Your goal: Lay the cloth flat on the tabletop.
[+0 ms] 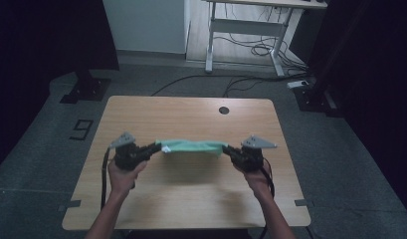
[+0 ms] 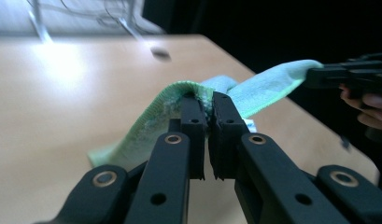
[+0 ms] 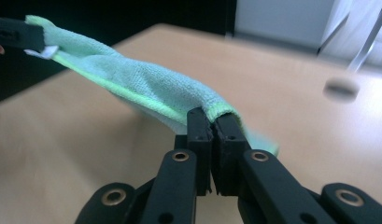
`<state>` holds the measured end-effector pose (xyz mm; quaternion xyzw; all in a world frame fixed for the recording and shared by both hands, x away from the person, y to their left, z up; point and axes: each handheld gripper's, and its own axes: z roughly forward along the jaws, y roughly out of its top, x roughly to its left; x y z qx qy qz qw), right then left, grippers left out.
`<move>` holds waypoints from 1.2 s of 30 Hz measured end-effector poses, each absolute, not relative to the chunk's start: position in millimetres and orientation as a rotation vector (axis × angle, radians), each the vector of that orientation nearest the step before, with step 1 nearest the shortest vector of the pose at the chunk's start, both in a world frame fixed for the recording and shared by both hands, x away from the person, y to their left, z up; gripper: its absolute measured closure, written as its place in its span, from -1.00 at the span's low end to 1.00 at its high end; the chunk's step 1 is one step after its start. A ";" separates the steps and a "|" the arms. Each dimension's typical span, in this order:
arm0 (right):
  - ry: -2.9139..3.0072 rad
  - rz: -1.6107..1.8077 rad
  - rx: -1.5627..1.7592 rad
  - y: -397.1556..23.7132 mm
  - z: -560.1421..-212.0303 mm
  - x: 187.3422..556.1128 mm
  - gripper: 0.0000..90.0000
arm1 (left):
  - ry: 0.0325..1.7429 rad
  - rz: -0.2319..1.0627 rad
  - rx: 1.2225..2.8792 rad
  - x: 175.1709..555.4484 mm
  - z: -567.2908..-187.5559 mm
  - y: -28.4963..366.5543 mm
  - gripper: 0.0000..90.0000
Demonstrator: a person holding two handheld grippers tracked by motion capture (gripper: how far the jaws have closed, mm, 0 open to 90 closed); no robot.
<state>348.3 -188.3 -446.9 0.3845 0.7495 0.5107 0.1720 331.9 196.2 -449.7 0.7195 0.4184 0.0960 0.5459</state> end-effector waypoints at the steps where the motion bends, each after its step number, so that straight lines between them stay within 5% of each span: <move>1: 2.141 1.453 1.112 -190.5 -454.7 343.6 0.91 | 0.998 0.193 1.729 323.0 -465.2 193.4 0.88; 9: 2.244 1.406 1.193 -198.5 -508.2 312.5 0.88 | 1.023 0.095 1.812 299.1 -507.5 186.9 0.85; 36: 2.295 1.335 1.169 -199.8 -533.7 294.0 0.80 | 1.068 0.152 1.898 287.2 -524.4 186.4 0.74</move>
